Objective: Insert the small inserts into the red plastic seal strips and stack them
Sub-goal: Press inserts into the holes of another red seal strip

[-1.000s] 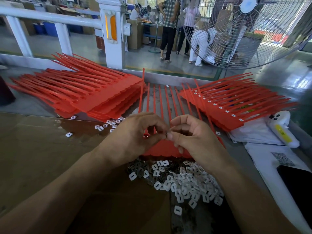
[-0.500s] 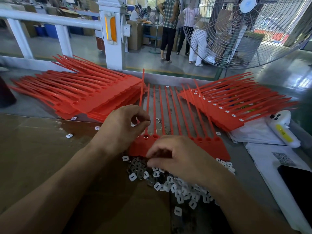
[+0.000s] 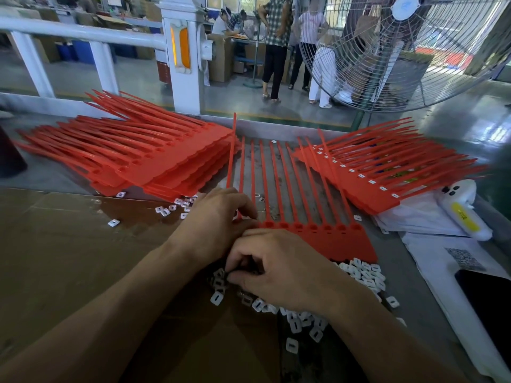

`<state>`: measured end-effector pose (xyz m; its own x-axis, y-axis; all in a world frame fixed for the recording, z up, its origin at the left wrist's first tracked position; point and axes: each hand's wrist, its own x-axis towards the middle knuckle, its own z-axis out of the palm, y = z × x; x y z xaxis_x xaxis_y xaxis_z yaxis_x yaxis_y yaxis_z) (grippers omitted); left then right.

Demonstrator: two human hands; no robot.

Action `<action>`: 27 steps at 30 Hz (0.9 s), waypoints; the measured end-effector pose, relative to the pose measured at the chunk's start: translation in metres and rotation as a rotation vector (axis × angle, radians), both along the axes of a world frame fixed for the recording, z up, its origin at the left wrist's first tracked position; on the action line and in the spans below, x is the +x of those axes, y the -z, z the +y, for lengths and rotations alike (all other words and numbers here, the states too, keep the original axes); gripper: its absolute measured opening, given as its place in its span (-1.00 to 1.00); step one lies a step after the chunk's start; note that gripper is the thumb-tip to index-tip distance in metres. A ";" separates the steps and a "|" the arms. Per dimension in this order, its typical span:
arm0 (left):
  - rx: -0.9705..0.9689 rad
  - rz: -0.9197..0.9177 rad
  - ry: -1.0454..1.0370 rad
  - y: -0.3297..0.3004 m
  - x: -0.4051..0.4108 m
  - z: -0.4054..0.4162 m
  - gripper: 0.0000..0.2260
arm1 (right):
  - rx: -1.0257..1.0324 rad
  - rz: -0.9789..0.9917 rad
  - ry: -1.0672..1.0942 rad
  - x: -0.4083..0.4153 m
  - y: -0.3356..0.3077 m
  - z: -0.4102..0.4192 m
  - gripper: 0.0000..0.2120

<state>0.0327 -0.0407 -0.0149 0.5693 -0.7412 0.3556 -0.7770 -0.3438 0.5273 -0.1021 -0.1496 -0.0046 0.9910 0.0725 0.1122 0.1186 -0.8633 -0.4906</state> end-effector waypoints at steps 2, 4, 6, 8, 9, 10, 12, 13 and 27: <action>0.014 0.004 -0.004 0.000 0.000 0.000 -0.90 | 0.047 0.012 -0.001 0.000 0.000 -0.003 -0.94; 0.015 0.004 -0.020 0.000 0.001 -0.001 -0.91 | 0.092 0.022 -0.001 0.000 0.000 -0.006 -0.93; 0.016 0.012 -0.028 0.001 0.001 -0.001 -0.92 | 0.121 0.025 -0.005 0.000 0.001 -0.010 -0.90; 0.022 0.024 -0.029 0.002 0.002 -0.002 -0.93 | 0.169 0.034 -0.009 0.000 0.002 -0.013 -0.87; 0.023 0.029 -0.030 0.003 0.002 -0.002 -0.94 | 0.198 0.036 -0.006 0.000 0.002 -0.015 -0.86; 0.023 0.033 -0.030 0.003 0.002 -0.002 -0.93 | 0.230 0.032 0.004 0.000 0.003 -0.016 -0.86; 0.029 0.041 -0.028 0.003 0.003 -0.001 -0.92 | 0.307 0.002 0.046 -0.001 0.004 -0.019 -0.84; 0.032 0.042 -0.023 0.003 0.003 0.000 -0.91 | 0.351 -0.019 0.075 -0.001 0.004 -0.020 -0.83; 0.075 -0.023 0.037 -0.001 0.004 0.009 -0.88 | 0.441 -0.194 0.552 0.005 0.014 -0.047 -0.81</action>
<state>0.0364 -0.0321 -0.0140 0.5336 -0.7865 0.3109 -0.8016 -0.3530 0.4826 -0.0975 -0.1962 -0.0182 0.8294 -0.5242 0.1932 -0.1561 -0.5495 -0.8208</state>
